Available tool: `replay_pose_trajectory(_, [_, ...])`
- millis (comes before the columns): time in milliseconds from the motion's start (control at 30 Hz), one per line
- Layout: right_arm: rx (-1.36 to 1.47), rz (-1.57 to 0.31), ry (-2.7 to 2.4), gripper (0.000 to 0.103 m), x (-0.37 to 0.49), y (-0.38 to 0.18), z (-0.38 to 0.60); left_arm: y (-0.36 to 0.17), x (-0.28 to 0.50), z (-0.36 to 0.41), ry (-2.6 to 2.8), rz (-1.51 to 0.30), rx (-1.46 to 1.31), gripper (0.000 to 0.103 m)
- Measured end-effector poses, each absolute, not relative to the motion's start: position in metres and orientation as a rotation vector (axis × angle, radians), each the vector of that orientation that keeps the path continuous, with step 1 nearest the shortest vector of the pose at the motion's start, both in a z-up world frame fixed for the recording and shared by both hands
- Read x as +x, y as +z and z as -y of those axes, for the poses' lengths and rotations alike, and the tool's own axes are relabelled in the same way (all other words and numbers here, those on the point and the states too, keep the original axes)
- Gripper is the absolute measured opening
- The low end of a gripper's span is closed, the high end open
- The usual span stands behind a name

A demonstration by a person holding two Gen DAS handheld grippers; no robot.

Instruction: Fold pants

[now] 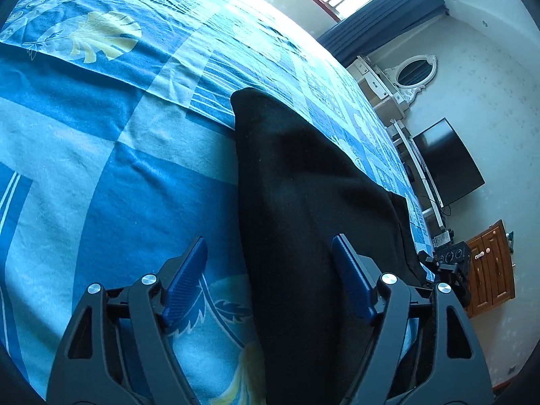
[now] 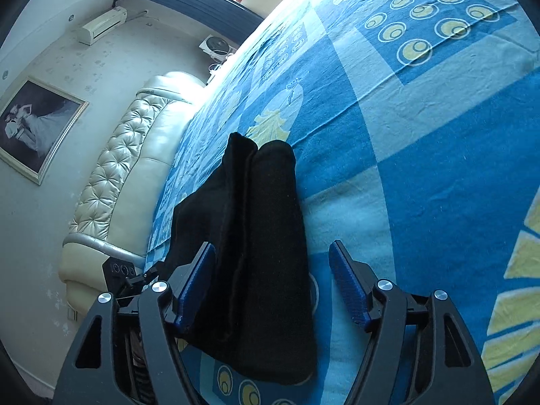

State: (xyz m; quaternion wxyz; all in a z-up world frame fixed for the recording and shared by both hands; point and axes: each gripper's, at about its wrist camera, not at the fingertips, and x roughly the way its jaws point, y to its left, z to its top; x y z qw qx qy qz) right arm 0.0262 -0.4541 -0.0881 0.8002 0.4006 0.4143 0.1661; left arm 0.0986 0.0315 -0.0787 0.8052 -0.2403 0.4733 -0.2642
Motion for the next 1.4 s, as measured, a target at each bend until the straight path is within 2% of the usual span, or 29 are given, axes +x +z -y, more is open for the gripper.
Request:
replay_pose_trajectory(100, [0.904, -0.885, 0.397, 0.076, 0.015, -0.091, 0.448, -0.079, 0.085, -0.023, -0.585, -1.030, -0.504, 0.087])
replay_pose_trajectory(200, [0.870, -0.893, 0.398, 0.079, 0.016, -0.090, 0.436, -0.078, 0.074, -0.008, -0.617, -1.058, -0.474, 0.091])
replay_pose_trajectory(333, [0.771, -0.950, 0.372, 0.084, 0.026, -0.090, 0.412, -0.078, 0.066, 0.012, -0.609, -1.075, -0.429, 0.091])
replay_pose_trajectory(367, [0.739, -0.966, 0.355, 0.083, 0.029, -0.088, 0.406, -0.078, 0.064, 0.016, -0.591, -1.073, -0.404, 0.083])
replay_pose_trajectory(400, [0.721, -0.980, 0.335, 0.078, 0.030, -0.087, 0.402, -0.078, 0.063, 0.019, -0.583, -1.075, -0.385, 0.075])
replay_pose_trajectory(433, [0.711, -0.995, 0.334, 0.058, 0.031, -0.087, 0.399, -0.077, 0.062, 0.021, -0.574, -1.074, -0.375, 0.072])
replay_pose_trajectory(500, [0.712, -0.992, 0.349, 0.046, 0.027, -0.083, 0.398, -0.072, 0.060, 0.021, -0.552, -1.069, -0.359, 0.057])
replay_pose_trajectory(533, [0.705, -0.987, 0.355, 0.040, 0.024, -0.079, 0.397, -0.069, 0.058, 0.021, -0.544, -1.065, -0.346, 0.053])
replay_pose_trajectory(600, [0.710, -0.974, 0.364, 0.036, 0.015, -0.071, 0.401, -0.063, 0.054, 0.020, -0.533, -1.066, -0.332, 0.043])
replay_pose_trajectory(667, [0.733, -0.960, 0.384, 0.034, 0.006, -0.067, 0.405, -0.057, 0.050, 0.019, -0.529, -1.070, -0.332, 0.041])
replay_pose_trajectory(1100, [0.844, -0.970, 0.404, 0.036, -0.011, -0.098, 0.421, -0.062, 0.035, 0.024, -0.519, -1.058, -0.277, 0.045])
replay_pose_trajectory(1400, [0.875, -0.974, 0.413, 0.044, -0.013, -0.103, 0.422, -0.061, 0.026, 0.024, -0.508, -1.057, -0.286, 0.053])
